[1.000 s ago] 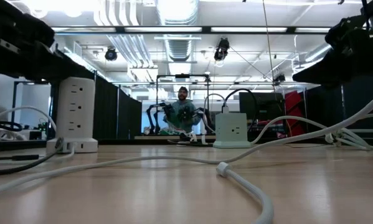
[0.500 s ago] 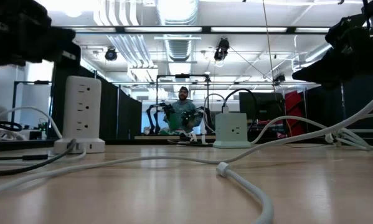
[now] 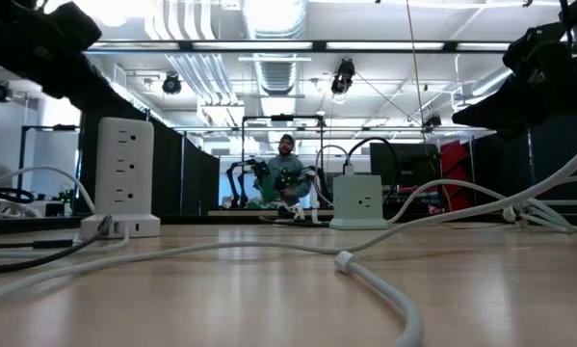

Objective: Insert USB
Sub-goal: Adjust the middle left white outlet extension

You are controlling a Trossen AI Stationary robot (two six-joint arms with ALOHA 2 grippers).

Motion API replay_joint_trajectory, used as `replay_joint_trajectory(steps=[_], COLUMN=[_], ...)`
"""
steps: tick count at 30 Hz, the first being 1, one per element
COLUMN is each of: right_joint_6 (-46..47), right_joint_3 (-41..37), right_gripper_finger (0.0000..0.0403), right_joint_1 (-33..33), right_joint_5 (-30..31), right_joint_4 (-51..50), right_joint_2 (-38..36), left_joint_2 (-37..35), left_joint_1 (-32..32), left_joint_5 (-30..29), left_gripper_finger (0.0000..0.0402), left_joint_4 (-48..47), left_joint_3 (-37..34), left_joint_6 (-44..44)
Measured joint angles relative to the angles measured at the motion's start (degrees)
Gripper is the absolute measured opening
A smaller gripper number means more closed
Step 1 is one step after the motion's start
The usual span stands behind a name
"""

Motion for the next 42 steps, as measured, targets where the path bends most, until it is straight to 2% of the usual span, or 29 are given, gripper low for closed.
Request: replay_joint_trajectory(steps=[3, 6, 9, 20, 24, 26, 29, 37, 42], right_joint_6=[-0.07, -0.16, -0.84, -1.39, -1.60, -1.38, -0.18, -0.02, -2.01], right_joint_3=[-0.03, -0.11, -0.11, -0.11, -0.11, -0.11, -0.11, -0.11, -0.14], right_gripper_finger=[0.0000, 0.0000, 0.0000, 0.0000, 0.0000, 0.0000, 0.0000, 0.0000, 0.0000], right_joint_1=[0.00, 0.00, -0.12, -1.10, -1.14, -1.14, -1.14, -1.14, -1.14], right_joint_5=[0.71, 2.42, 3.16, 3.05, 3.03, 3.03, 2.98, 2.92, 2.84], right_joint_4=[-0.02, 0.09, 0.21, 0.15, 0.13, 0.14, 0.11, 0.09, 0.61], right_joint_2=[-0.01, 0.00, -0.02, 0.00, 0.00, 0.08, 0.09, 0.37, -0.73], left_joint_2=[1.29, 4.24, 7.40, 10.81, 11.36, 11.18, 10.07, 4.15, -3.47], left_joint_1=[0.00, -0.01, -0.03, 0.12, 0.36, 0.36, 0.36, 0.25, 0.25], left_joint_5=[1.74, 6.74, 12.23, 13.56, 12.74, 12.77, 13.01, 15.59, 16.24], left_gripper_finger=[0.0000, 0.0000, 0.0000, 0.0000, 0.0000, 0.0000, 0.0000, 0.0000, 0.0000], left_joint_4=[1.06, 2.82, 7.27, 19.67, 31.21, 36.49, 38.53, 36.05, 32.67], left_joint_3=[0.57, -1.75, -3.89, -7.55, -11.20, -12.90, -12.92, -10.20, -12.75], left_joint_6=[-5.24, -13.17, -16.24, -8.91, -4.89, -3.08, -1.87, -3.53, -1.68])
